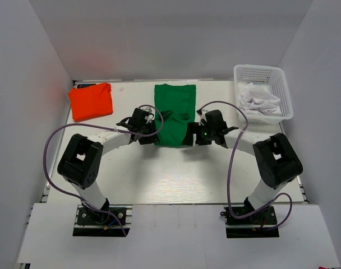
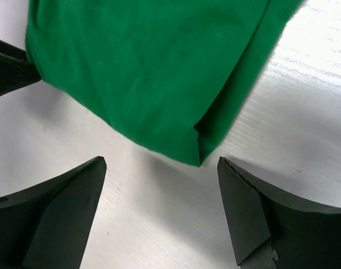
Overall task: Fold and stack the t-shirts
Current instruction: Grab one side of the 2/3 rectangular tshirt with both arms, then fold the long partially folded tshirt into a neat square, then put the neatly folded tshirt into the corner of the board with the left arm
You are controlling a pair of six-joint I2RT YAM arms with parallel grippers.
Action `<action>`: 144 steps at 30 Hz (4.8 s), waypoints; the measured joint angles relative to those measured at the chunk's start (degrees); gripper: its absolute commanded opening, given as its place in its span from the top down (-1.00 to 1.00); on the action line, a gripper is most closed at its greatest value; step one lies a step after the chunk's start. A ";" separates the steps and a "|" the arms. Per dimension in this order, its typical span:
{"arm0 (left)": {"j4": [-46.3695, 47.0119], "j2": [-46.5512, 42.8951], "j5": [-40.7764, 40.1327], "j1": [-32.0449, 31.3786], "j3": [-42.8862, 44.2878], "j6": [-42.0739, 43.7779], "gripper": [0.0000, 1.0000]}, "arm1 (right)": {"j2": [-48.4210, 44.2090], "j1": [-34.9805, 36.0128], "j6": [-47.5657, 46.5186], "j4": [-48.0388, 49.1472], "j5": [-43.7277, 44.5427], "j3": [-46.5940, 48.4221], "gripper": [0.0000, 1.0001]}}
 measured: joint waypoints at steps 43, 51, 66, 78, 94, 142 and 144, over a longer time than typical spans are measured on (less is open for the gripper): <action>-2.89 -17.81 12.17 -0.50 -15.98 -1.70 1.00 | -19.96 0.37 0.46 -7.76 -1.64 -13.09 1.00; -5.81 -34.99 21.00 -0.52 -14.19 1.99 1.00 | -36.79 0.37 -3.87 -15.65 -5.77 -12.92 1.00; -4.26 -36.68 19.04 -0.61 -12.09 -0.44 1.00 | -39.82 -0.02 -2.23 -18.80 1.25 -7.87 1.00; -1.22 -19.39 4.42 0.11 1.27 -2.08 1.00 | -24.37 -2.14 -2.08 -15.91 6.27 3.78 1.00; -2.43 3.26 -6.67 1.62 18.99 -1.36 1.00 | 0.55 -7.80 -3.45 -13.25 3.08 21.24 1.00; 6.47 14.27 6.19 6.43 12.63 -1.57 -0.53 | -8.48 -10.56 -1.18 -6.71 -4.33 9.86 -0.81; 7.69 15.26 6.38 6.27 13.16 -1.42 -0.41 | -10.45 -10.56 -1.01 -6.80 -3.74 8.52 -0.81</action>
